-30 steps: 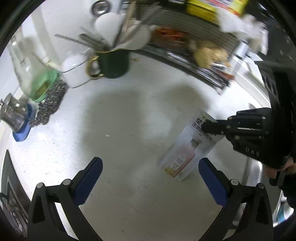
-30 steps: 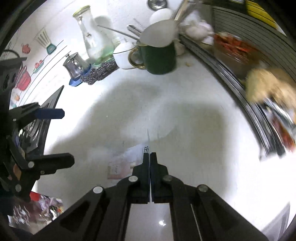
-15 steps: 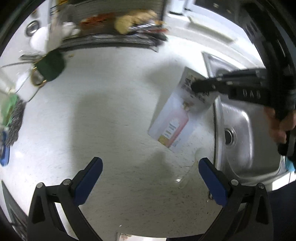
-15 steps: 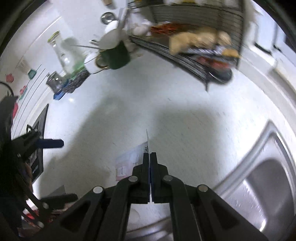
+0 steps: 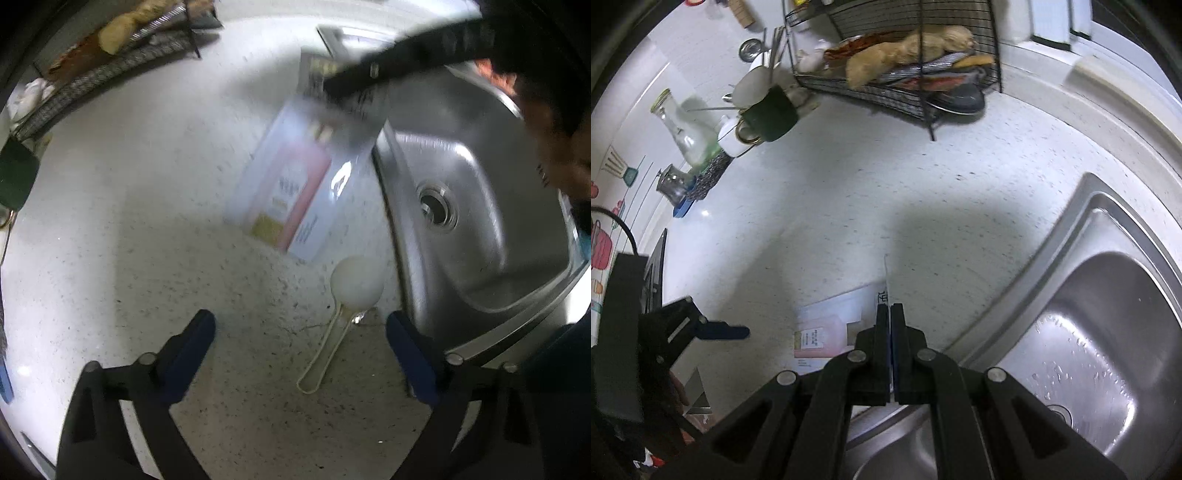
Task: Collect trash
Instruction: 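Grasp the white plastic spoon with the left tool while the right tool holds the pamphlet, then carry the spoon with the left tool while the right tool carries the pamphlet to the red bin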
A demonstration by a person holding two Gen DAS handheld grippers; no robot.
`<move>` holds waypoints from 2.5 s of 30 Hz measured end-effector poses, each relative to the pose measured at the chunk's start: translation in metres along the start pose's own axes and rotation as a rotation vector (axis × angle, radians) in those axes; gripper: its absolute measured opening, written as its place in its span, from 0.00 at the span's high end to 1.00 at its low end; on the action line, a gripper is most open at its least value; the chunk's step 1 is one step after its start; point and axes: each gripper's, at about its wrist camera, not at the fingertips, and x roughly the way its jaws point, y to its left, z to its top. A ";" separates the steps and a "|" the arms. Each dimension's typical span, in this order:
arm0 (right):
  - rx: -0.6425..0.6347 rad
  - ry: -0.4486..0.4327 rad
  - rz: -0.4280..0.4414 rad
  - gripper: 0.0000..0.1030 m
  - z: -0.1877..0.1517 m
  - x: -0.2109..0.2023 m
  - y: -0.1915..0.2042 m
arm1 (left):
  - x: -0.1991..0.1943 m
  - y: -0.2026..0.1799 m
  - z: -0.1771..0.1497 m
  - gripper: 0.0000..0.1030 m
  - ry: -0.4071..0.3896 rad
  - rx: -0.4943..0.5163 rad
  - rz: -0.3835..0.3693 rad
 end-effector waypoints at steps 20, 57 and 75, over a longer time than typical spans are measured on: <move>0.045 -0.010 0.006 1.00 -0.018 -0.011 -0.008 | -0.012 -0.015 -0.005 0.91 -0.074 -0.106 -0.017; -0.201 -0.190 0.071 1.00 -0.032 -0.091 0.141 | -0.179 0.031 -0.147 0.92 -0.315 -0.462 0.201; -0.262 -0.222 0.022 1.00 -0.141 -0.121 0.223 | -0.214 -0.035 -0.254 0.92 -0.386 -0.425 0.197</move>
